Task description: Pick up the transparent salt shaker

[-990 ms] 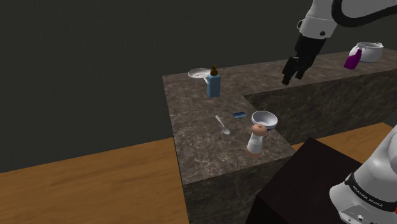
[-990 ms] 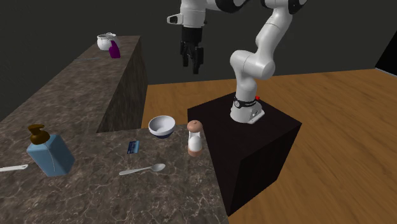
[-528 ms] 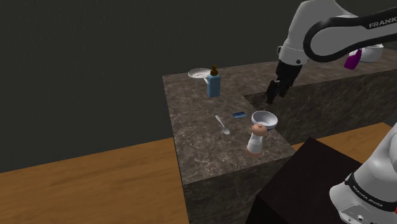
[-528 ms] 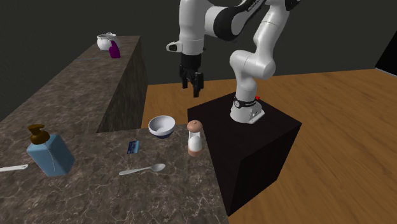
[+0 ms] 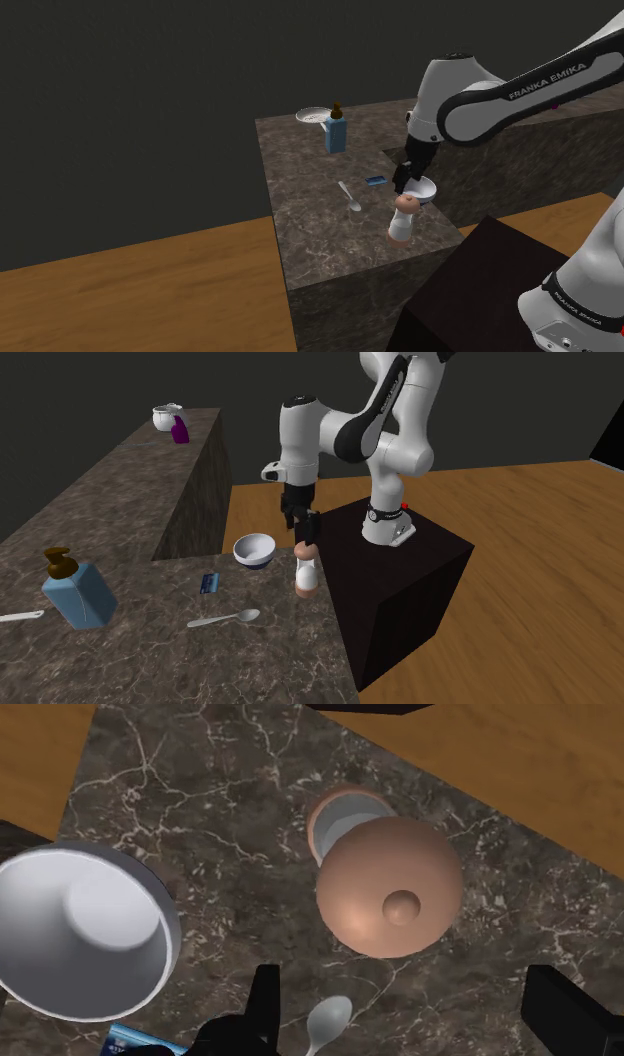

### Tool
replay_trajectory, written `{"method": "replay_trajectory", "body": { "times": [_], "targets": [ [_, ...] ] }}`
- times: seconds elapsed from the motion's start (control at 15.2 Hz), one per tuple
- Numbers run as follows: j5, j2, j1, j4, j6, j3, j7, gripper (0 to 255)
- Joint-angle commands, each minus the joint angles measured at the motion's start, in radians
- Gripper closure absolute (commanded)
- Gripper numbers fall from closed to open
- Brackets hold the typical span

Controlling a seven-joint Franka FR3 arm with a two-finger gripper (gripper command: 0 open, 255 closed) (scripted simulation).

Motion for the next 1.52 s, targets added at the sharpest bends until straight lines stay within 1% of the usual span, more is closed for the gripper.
{"method": "replay_trajectory", "body": {
  "times": [0.0,0.46,0.59,0.66,1.25,1.45],
  "targets": [
    [0.004,0.042,0.008,-0.009,0.051,0.008,0.002,0],
    [0.007,0.131,0.009,-0.047,0.177,0.010,-0.001,0],
    [0.007,0.131,0.009,-0.047,0.177,0.010,-0.001,0],
    [0.007,0.132,0.009,-0.046,0.178,0.010,-0.001,255],
    [0.007,0.131,0.009,-0.047,0.177,0.010,-0.001,255],
    [0.006,0.094,0.009,-0.034,0.126,0.009,0.000,255]
  ]
}}
